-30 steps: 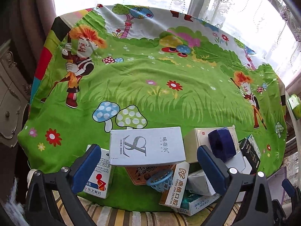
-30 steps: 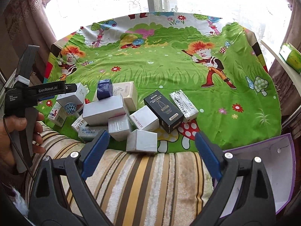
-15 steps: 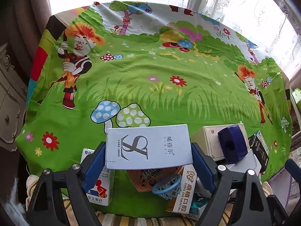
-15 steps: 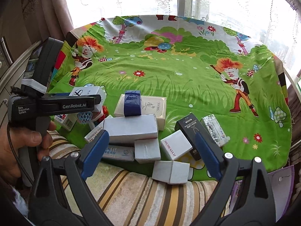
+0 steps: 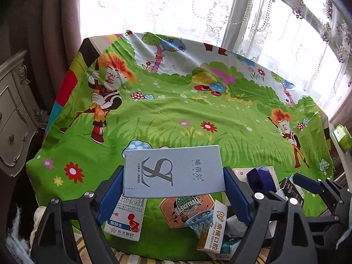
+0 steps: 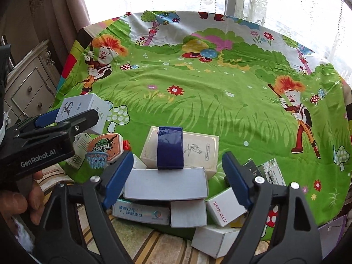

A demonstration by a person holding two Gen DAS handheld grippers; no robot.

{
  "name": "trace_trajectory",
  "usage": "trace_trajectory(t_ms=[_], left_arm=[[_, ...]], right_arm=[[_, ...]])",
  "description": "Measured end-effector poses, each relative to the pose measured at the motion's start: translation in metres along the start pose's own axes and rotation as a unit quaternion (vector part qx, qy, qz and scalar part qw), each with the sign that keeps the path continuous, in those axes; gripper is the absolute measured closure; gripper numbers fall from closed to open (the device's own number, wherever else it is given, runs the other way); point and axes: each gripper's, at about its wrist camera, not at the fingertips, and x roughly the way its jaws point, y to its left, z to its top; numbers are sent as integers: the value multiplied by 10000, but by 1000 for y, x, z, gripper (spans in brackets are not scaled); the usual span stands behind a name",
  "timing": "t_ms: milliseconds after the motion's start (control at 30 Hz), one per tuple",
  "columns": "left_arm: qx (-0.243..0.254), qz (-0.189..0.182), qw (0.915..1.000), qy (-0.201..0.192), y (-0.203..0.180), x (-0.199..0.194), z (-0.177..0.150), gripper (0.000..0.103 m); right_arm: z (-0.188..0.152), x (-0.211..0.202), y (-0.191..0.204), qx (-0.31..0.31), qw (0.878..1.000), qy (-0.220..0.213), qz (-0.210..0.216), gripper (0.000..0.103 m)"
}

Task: Organize rigid objects
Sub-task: 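Grasp the white box with S logo with left tool while right tool grasps the navy blue box, then carry the S-logo box with left tool while right tool carries the navy box to the purple-rimmed box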

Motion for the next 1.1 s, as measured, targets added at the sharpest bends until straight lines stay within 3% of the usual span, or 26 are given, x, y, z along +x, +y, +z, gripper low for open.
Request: trace_trajectory(t_ms=[100, 200, 267, 333, 700, 1100], left_arm=[[-27, -38, 9999, -134, 1, -7, -3, 17], [-26, -55, 9998, -194, 2, -12, -6, 17], [-21, -77, 9998, -199, 2, -12, -8, 17], [-22, -91, 9998, -187, 1, -12, -10, 17], [167, -238, 9992, -271, -13, -25, -19, 17], [583, -691, 9958, -119, -52, -45, -37, 17]], right_arm=[[2, 11, 1, -27, 9999, 117, 18, 26], [2, 20, 2, -75, 9996, 248, 71, 39], [1, 23, 2, -81, 9994, 327, 118, 61], [0, 25, 2, -72, 9993, 339, 147, 71], [-5, -8, -1, 119, 9998, -114, 59, 72], [-49, -57, -32, 713, 9971, -220, -171, 72]])
